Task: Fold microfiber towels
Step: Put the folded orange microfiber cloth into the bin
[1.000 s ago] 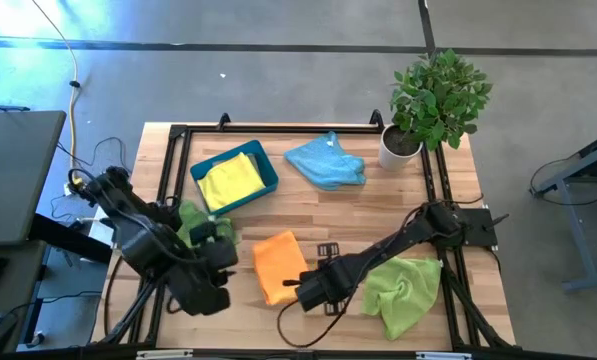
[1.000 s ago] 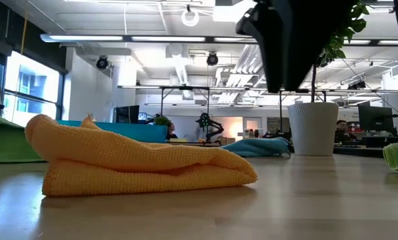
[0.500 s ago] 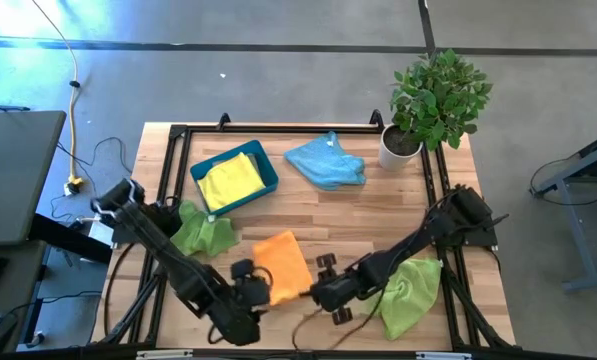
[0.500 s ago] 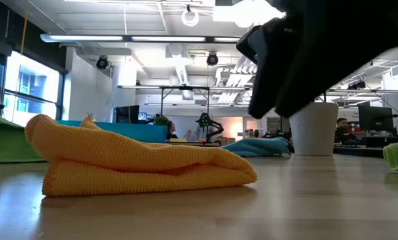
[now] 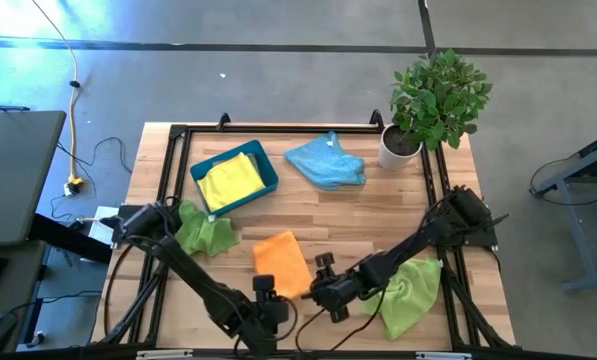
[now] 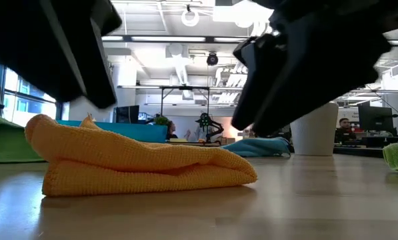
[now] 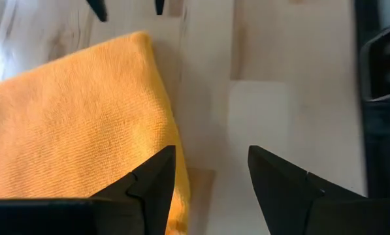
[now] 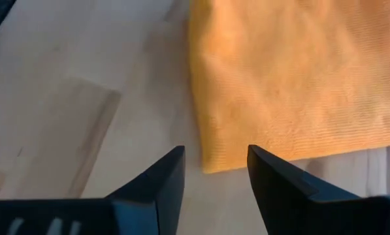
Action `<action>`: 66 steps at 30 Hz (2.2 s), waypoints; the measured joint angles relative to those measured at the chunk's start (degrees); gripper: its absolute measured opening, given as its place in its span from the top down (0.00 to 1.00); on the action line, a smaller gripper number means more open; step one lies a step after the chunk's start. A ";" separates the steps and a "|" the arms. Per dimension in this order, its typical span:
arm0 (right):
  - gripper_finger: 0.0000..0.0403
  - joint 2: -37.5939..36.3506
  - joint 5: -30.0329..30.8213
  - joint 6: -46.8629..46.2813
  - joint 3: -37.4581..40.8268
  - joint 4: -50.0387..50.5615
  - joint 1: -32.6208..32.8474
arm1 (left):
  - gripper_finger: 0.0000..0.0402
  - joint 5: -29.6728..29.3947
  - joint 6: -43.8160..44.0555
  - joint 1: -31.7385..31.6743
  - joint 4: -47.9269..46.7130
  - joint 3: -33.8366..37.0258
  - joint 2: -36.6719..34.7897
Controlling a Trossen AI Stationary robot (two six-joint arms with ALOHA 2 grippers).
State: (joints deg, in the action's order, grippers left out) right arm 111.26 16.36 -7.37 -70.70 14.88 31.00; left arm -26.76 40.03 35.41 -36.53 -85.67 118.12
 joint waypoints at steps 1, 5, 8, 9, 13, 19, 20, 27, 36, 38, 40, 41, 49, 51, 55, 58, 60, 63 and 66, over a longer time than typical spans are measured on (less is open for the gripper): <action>0.60 0.09 -0.01 -0.37 0.00 -0.06 -0.29 | 0.55 0.03 0.33 -0.29 -0.01 0.00 0.62; 0.60 1.89 -0.25 -1.59 0.00 -1.06 -1.11 | 0.55 0.85 1.66 -1.42 0.03 0.00 2.87; 0.60 3.66 -1.42 -1.58 0.00 -3.03 -1.11 | 0.55 0.85 1.84 -1.90 -0.53 0.00 3.95; 0.60 4.21 -1.86 -1.54 0.00 -3.46 -1.11 | 0.55 0.94 1.81 -2.15 -0.38 -0.02 4.18; 0.60 5.81 -2.84 -1.18 -0.04 -4.26 -1.11 | 0.55 1.05 1.92 -2.62 -0.89 0.71 4.29; 0.60 6.97 -2.87 -1.59 -0.20 -4.83 -1.28 | 0.55 3.00 4.32 -3.44 -0.23 3.28 3.97; 0.60 6.99 -2.80 -1.60 -0.22 -4.89 -1.28 | 0.55 3.27 4.60 -3.53 -0.17 3.43 3.92; 0.68 7.20 -2.47 -1.60 -0.22 -5.27 -1.35 | 0.59 1.60 5.01 -3.53 -0.14 3.78 4.04; 0.98 7.31 -2.62 -1.43 -0.20 -4.57 -1.37 | 0.95 1.78 6.41 -3.89 -1.21 3.85 4.90; 0.97 7.30 -2.60 -1.62 -0.21 -4.45 -1.39 | 0.98 2.51 7.55 -3.96 -1.39 3.85 4.39; 0.96 6.89 -2.74 -1.59 -0.18 -3.98 -1.46 | 0.97 2.91 8.77 -3.97 -1.41 3.93 3.60; 0.97 6.53 -2.77 -1.60 -0.15 -3.36 -1.60 | 0.97 3.31 9.20 -3.98 -1.63 4.04 3.05; 0.99 -0.75 -7.21 -2.78 0.15 -0.84 -5.37 | 0.99 4.89 11.03 -5.00 -3.66 4.11 -6.48; 0.98 -2.76 -9.33 -3.04 0.15 -0.28 -6.63 | 0.99 4.74 10.99 -5.50 -4.72 4.11 -9.28; 0.95 -7.23 -9.47 -4.07 0.15 0.81 -9.07 | 0.99 4.66 11.88 -7.28 -8.44 4.09 -14.08; 0.88 -11.47 -9.44 -1.74 0.15 2.06 -10.43 | 1.00 4.72 12.39 -9.00 -10.66 4.06 -16.78; 0.81 -14.74 -9.53 -1.25 0.11 3.22 -11.19 | 1.00 5.66 12.33 -10.29 -12.11 4.00 -18.27; 0.72 -20.16 -9.55 -1.59 0.11 7.15 -12.16 | 1.00 7.90 12.32 -12.82 -13.01 3.97 -19.41; 0.66 -25.65 -9.39 -1.60 0.09 11.47 -12.75 | 1.00 9.80 11.79 -15.99 -13.88 3.89 -20.20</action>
State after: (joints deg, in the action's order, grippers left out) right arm 85.61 6.97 -8.97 -70.61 26.35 18.25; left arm -16.96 51.82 19.42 -50.41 -81.78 97.92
